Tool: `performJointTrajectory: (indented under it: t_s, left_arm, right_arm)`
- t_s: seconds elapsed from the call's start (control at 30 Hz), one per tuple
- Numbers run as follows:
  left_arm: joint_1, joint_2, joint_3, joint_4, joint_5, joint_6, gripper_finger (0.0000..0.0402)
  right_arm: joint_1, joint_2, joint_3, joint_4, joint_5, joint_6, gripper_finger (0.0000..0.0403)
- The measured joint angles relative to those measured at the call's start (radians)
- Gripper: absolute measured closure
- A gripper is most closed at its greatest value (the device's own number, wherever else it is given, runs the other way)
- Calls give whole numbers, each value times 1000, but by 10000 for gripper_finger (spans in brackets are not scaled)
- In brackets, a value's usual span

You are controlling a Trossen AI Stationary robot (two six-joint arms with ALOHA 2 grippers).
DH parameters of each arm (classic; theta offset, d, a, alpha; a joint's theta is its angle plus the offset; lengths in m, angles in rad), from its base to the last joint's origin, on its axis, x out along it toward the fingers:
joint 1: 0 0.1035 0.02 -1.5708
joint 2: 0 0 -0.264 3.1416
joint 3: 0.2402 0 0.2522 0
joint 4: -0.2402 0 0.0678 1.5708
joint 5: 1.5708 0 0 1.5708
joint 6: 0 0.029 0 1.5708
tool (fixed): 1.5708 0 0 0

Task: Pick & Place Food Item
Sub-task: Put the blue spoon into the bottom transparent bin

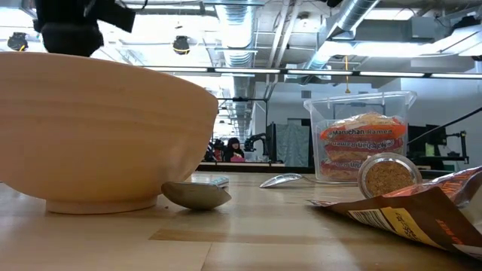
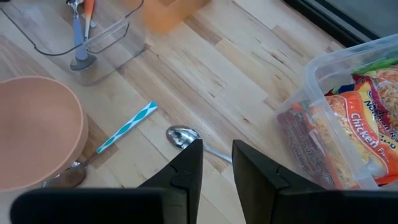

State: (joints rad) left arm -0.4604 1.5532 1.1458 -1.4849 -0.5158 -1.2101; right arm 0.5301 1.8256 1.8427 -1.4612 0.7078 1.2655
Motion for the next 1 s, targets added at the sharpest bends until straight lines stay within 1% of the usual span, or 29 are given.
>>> performJointTrajectory:
  t_s: [0.23, 0.4, 0.47, 0.73, 0.87, 1.0]
  left_arm:
    - [9, 0, -72, 111, 16, -1, 373]
    - [11, 0, -97, 135, 15, -3, 371]
    - [13, 0, -100, 142, 14, -4, 357]
    - [13, -1, -101, 187, 25, -6, 276]
    - [13, -2, -101, 203, 28, -2, 249]
    - [7, -6, -101, 205, 29, -2, 230]
  right_arm:
    - [1, 0, 0, 0, 0, 0, 321]
    - [1, 0, 0, 0, 0, 0, 321]
    - [1, 0, 0, 0, 0, 0, 321]
    - [1, 0, 0, 0, 0, 0, 321]
    - [0, 0, 0, 0, 0, 1, 321]
    - [0, 0, 0, 0, 0, 1, 321]
